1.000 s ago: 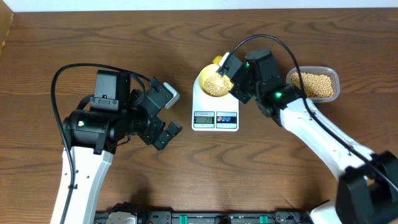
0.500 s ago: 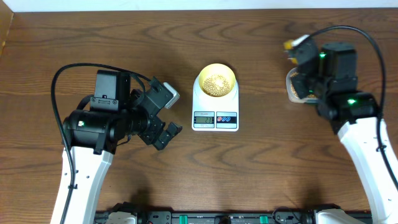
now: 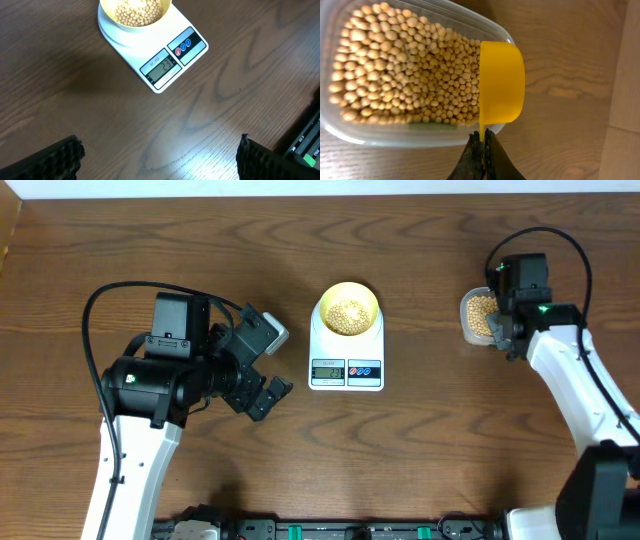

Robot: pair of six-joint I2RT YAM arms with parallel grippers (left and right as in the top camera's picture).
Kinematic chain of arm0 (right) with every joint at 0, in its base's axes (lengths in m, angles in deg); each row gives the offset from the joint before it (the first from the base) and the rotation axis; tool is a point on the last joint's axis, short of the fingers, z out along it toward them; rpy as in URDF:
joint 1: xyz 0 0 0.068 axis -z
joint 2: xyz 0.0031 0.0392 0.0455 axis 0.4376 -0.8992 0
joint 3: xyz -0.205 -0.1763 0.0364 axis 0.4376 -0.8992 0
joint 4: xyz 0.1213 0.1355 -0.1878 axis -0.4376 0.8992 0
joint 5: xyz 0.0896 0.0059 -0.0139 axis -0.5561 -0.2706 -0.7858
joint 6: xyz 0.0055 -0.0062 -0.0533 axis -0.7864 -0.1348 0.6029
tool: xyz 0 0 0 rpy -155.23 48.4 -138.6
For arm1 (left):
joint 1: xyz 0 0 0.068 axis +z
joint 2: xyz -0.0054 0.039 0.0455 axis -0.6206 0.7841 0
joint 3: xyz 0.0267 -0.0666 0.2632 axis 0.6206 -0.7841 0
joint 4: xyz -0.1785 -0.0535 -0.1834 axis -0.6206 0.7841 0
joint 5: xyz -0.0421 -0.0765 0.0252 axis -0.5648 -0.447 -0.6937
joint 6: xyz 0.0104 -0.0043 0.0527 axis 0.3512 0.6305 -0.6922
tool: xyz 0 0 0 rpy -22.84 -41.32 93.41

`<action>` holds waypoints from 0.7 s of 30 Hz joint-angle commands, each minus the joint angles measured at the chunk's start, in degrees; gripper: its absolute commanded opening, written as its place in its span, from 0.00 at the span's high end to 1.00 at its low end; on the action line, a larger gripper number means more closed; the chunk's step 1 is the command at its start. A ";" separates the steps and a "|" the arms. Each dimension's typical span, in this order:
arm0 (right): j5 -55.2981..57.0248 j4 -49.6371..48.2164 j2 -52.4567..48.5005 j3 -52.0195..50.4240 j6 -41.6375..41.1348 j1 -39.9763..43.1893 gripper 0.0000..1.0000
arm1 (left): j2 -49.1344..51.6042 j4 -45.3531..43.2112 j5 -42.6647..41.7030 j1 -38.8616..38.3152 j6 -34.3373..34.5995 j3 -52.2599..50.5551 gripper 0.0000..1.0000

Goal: Scoop item into bowl and weigh 50g on scale
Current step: 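Return the empty scoop with the right gripper to the soybean tub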

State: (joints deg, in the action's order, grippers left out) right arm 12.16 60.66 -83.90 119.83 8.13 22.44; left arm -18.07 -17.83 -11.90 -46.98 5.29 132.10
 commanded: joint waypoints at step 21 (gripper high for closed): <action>-21.35 -0.39 -6.32 0.13 -11.45 -0.17 0.99 | -0.09 0.11 0.33 0.20 -0.37 -0.20 0.00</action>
State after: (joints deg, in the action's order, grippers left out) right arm 0.57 60.29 -89.69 119.83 1.47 22.51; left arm -18.07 -17.83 -11.90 -46.98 5.29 132.10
